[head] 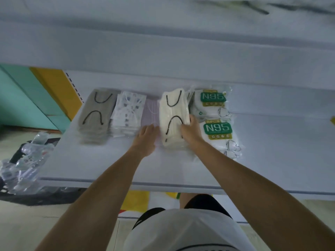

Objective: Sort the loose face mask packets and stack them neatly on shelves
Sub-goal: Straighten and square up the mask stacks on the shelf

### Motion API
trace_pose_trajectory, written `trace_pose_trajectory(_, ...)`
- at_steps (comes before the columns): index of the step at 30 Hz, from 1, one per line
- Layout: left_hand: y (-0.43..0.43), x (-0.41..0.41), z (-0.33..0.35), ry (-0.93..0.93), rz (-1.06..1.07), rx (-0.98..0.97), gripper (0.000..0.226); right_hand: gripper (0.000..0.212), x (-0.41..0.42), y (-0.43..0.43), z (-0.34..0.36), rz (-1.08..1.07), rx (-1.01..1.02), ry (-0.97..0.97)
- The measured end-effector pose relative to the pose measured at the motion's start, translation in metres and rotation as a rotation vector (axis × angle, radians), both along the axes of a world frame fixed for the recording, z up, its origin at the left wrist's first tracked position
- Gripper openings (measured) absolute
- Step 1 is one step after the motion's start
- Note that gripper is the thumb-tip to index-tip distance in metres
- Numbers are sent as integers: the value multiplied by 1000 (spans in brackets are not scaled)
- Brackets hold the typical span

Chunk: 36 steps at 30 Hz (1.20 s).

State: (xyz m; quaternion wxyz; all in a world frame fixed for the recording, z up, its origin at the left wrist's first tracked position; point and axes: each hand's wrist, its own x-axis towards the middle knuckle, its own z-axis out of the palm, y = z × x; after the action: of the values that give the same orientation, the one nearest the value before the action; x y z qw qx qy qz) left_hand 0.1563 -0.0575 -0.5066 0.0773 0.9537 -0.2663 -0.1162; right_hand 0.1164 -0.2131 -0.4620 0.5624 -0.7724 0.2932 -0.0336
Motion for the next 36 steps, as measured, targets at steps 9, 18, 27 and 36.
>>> trace_pose_trajectory(9, -5, 1, -6, -74, -12, 66, 52, 72, -12, 2, -9, 77, -260, 138)
trace_pose_trajectory(18, -8, 2, -8, -12, 50, -28, 55, 93, -16, 9, -18, 652, -1214, 313)
trace_pose_trajectory(27, -6, 0, -7, 8, 53, -81, 53, 72, -10, 2, -40, 712, -1359, 315)
trace_pose_trajectory(36, -14, -7, -6, -17, 163, -71, 59, 54, 13, -7, -47, 714, -925, 240)
